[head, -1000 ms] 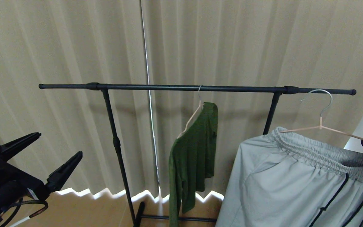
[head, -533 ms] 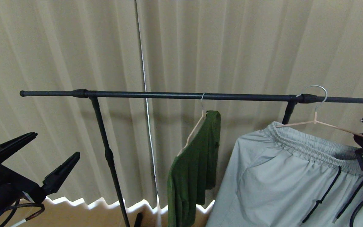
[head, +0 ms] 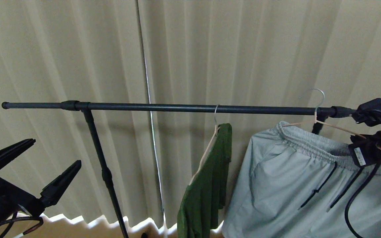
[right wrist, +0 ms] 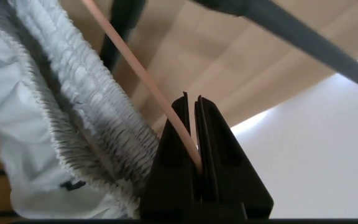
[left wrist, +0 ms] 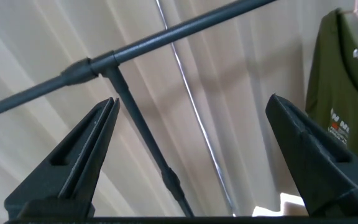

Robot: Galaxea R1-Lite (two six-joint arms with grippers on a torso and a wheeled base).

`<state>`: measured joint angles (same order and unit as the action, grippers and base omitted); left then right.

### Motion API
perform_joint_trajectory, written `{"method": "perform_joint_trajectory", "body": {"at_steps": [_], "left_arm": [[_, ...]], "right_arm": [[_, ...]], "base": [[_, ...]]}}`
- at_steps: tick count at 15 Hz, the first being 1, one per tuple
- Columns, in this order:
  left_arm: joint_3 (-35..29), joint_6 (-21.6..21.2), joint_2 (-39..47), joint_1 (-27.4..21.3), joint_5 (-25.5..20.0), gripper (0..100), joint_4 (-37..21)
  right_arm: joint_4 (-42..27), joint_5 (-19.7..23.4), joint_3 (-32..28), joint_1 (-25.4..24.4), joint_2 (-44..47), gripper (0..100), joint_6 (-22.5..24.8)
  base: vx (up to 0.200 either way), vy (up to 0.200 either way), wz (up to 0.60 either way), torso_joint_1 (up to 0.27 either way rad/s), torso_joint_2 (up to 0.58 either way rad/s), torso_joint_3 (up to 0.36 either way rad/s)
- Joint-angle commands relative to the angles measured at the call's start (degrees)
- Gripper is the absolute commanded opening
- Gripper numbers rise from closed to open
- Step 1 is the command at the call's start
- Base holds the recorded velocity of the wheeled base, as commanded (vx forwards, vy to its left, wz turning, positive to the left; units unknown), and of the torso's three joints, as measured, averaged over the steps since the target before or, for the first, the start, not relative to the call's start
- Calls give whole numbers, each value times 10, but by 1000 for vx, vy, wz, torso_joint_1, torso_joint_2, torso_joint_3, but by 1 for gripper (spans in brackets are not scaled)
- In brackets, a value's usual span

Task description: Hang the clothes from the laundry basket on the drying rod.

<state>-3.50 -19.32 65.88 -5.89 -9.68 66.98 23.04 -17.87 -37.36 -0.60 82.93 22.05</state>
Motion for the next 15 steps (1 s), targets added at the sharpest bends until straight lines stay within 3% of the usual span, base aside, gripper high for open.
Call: {"method": "perform_joint_trajectory", "body": {"at_steps": [1,7,15], "left_arm": [[1,0,-1,0,0,100,0],[2,1,0,0,0,100,-1],[5,0,2,0,0,100,-1]], "right_arm": [[0,-16,-30,-4,60,0,-3],[0,-59,-68,-47,135,0,-14],[3,-61,-16,-100,103,0,-27]], "base": [[0,0,0,0,0,0],[0,0,0,0,0,0],[0,0,0,0,0,0]]}}
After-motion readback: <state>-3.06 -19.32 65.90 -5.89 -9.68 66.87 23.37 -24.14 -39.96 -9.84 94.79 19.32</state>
